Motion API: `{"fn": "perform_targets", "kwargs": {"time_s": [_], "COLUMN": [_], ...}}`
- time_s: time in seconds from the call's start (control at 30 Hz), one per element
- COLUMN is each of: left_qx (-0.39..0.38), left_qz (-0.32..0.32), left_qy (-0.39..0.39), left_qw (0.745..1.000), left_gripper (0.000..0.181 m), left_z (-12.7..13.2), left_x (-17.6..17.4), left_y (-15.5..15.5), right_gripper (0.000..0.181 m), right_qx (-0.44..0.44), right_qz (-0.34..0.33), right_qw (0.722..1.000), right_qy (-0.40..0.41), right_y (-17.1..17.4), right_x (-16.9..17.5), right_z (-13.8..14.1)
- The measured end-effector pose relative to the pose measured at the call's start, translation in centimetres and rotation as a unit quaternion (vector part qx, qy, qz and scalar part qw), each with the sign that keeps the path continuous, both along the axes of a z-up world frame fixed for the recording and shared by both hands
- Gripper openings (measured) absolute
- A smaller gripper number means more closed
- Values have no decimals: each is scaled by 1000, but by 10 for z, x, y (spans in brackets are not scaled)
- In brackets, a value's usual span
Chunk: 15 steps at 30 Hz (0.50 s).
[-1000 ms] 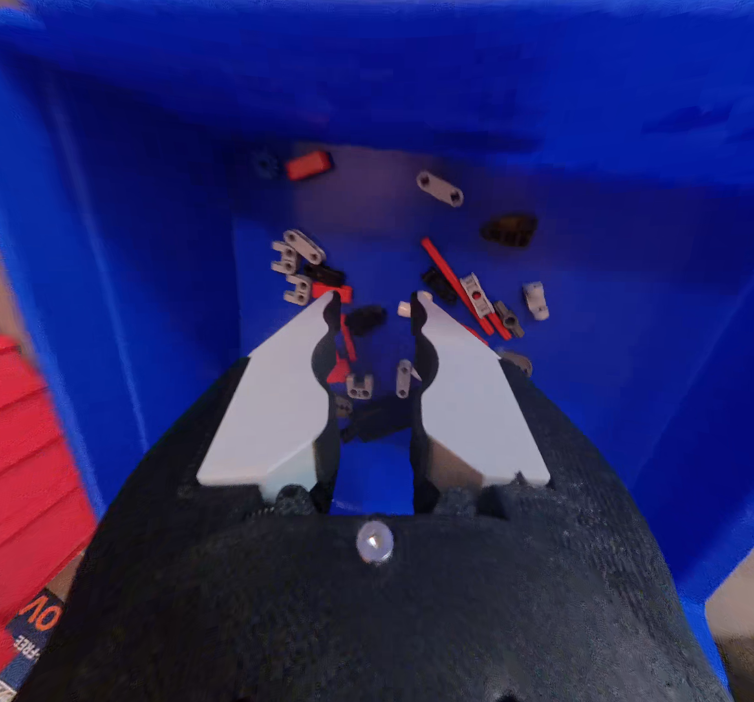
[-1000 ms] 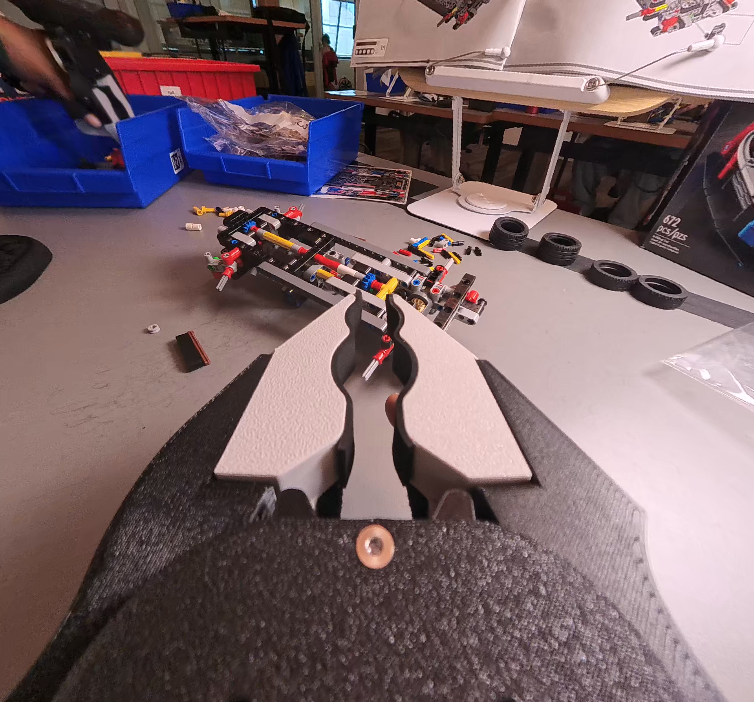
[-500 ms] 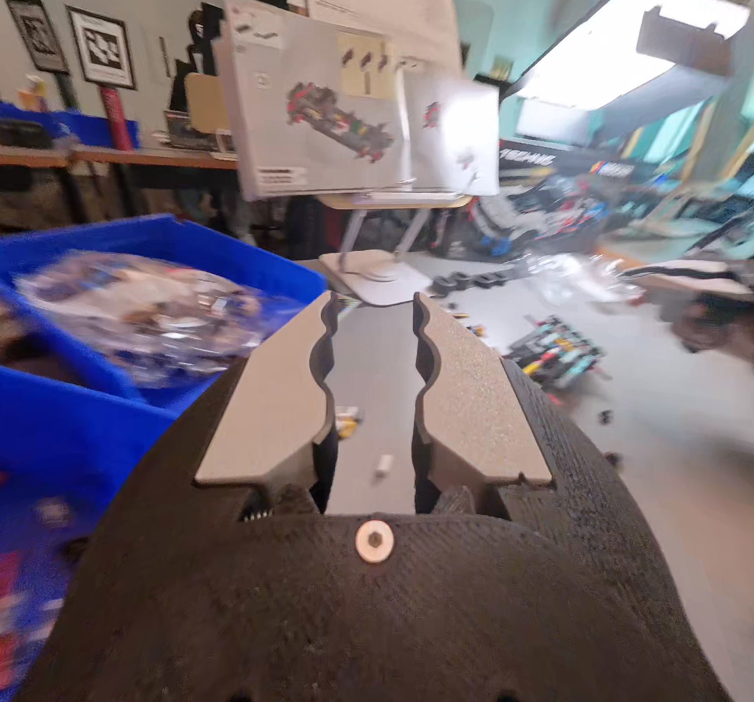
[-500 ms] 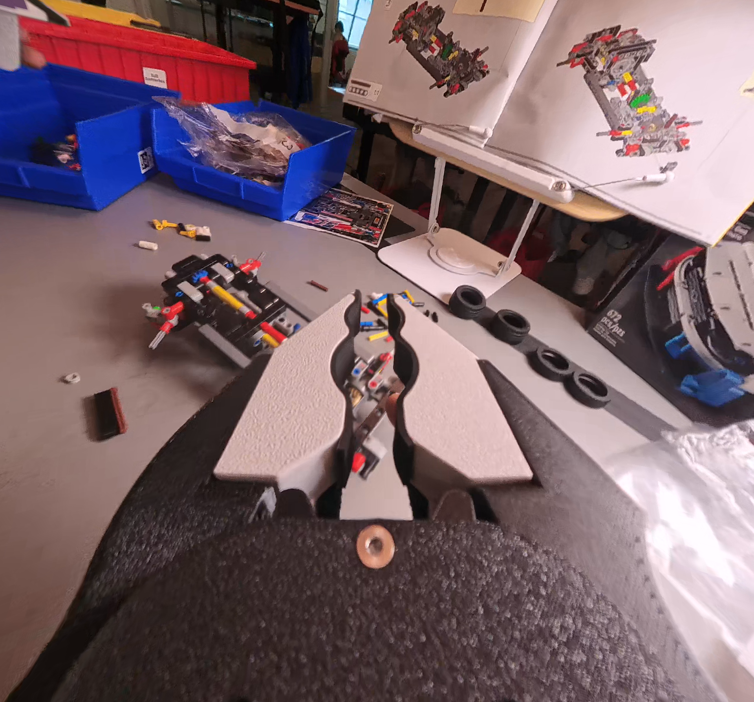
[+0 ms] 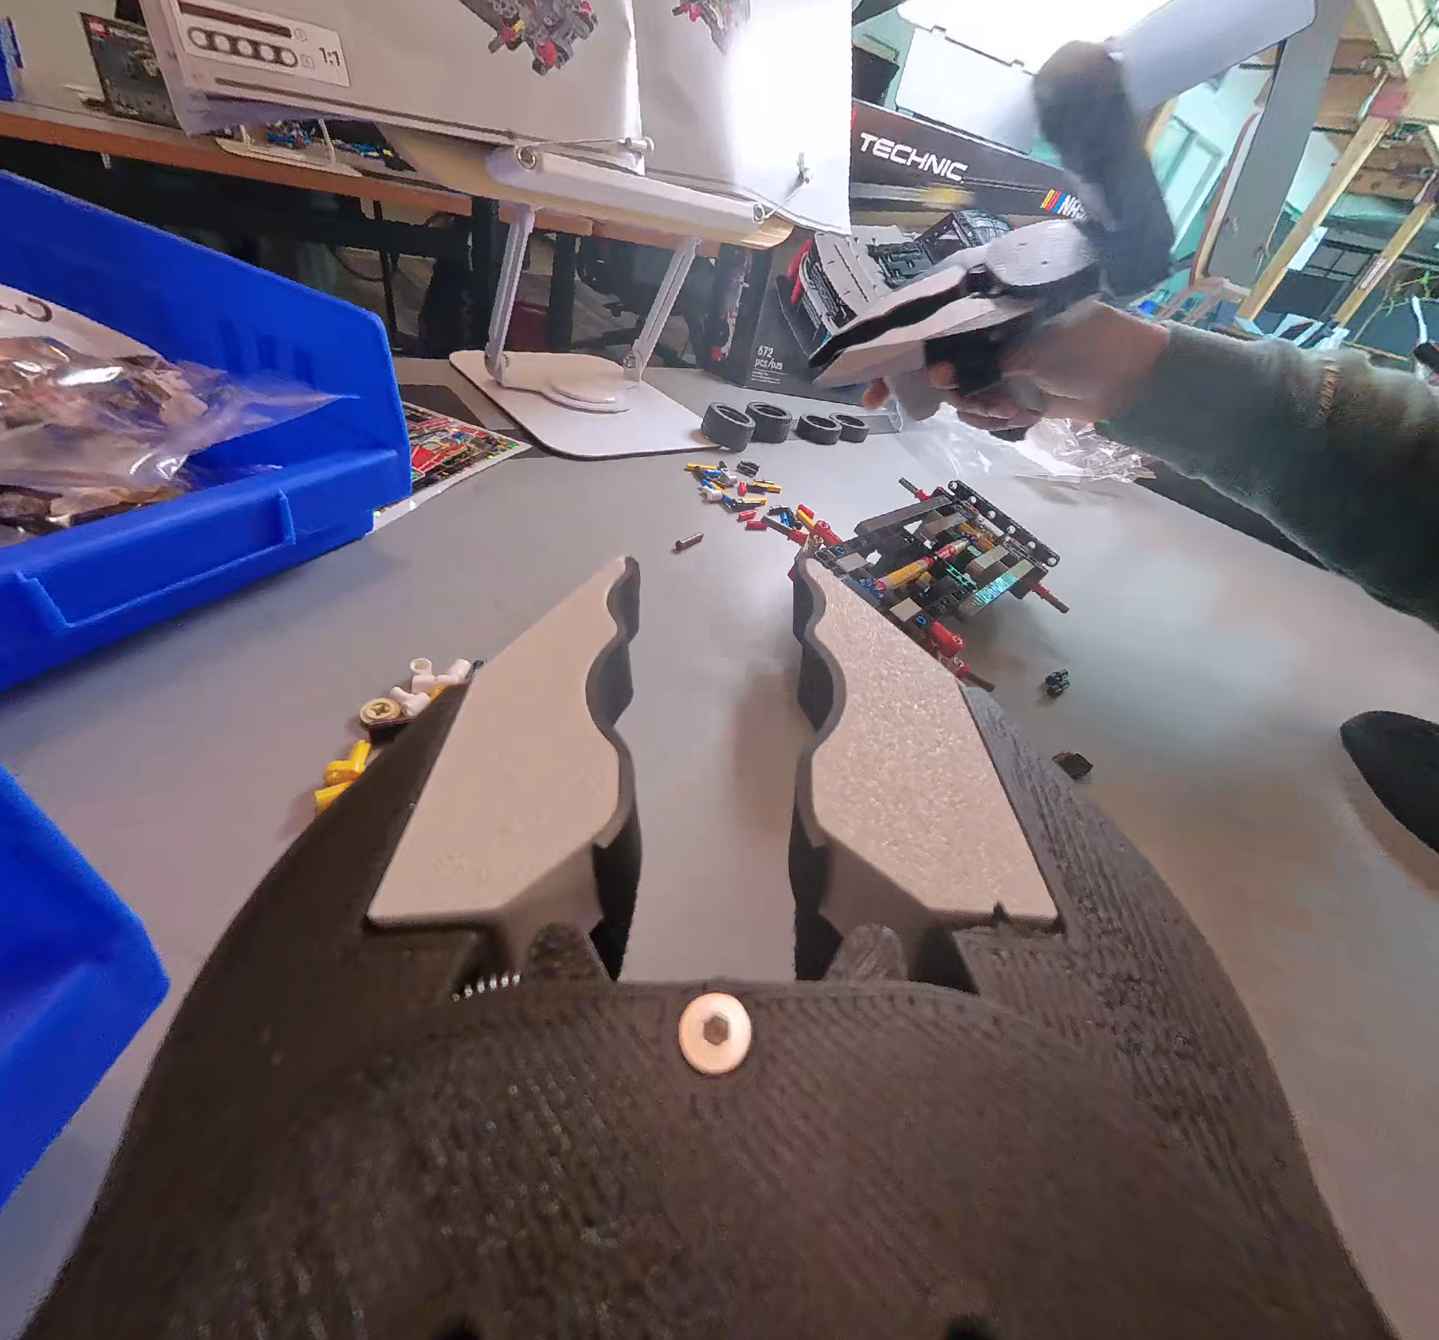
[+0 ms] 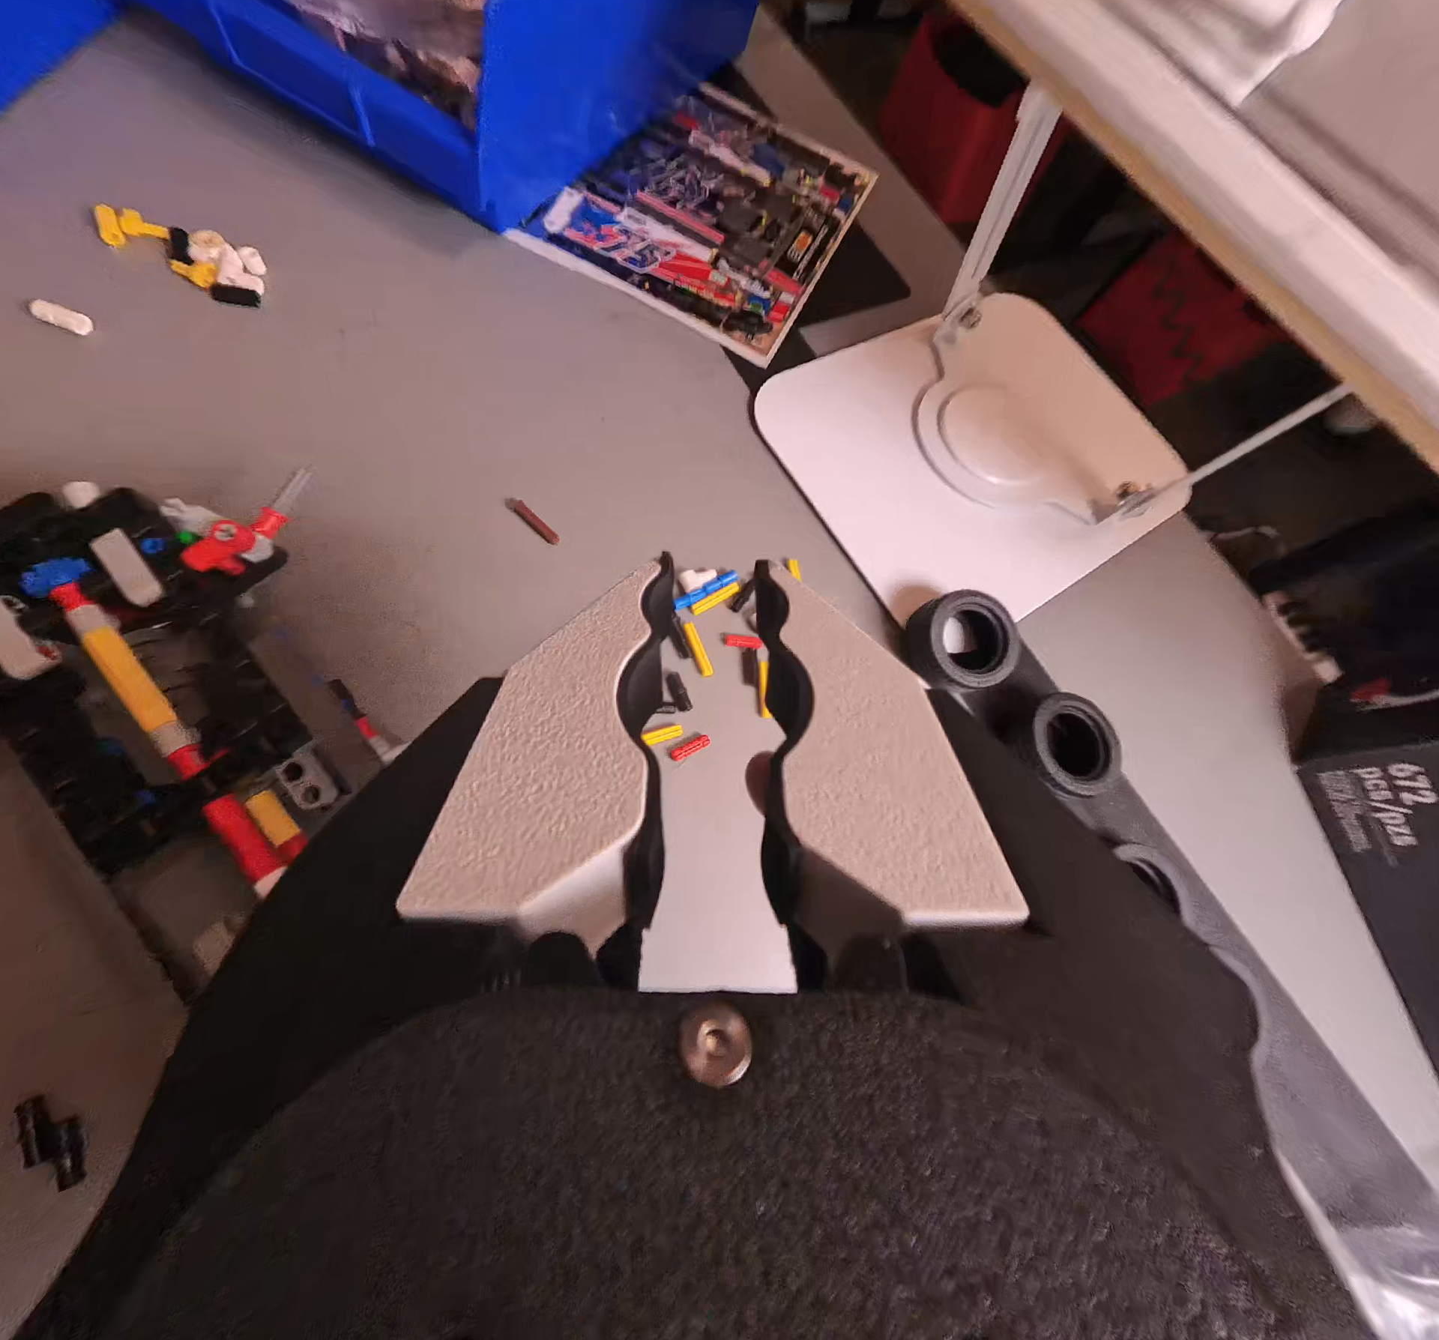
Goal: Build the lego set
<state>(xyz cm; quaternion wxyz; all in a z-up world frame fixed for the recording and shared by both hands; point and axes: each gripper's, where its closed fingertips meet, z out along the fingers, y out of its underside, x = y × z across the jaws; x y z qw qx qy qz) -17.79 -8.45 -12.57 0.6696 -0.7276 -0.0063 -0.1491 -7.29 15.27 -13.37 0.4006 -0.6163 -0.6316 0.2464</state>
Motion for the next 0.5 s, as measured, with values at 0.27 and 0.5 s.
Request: {"fn": "perform_targets", "kwargs": {"time_s": [0.27, 0.5], "left_qx": [12, 15], "left_qz": [5, 9], "left_qy": [41, 38], "left_qw": [999, 999], "left_gripper": [36, 35], "left_z": [6, 8], "left_x": [0, -4], "left_y": [-7, -9], "right_gripper": [19, 18], "right_qx": [-60, -76], "right_qz": [0, 2], "right_qw": [993, 984], "right_qy": [-106, -163], "right_y": [24, 26], "right_x": [-19, -20], "right_z": [-57, -76]}}
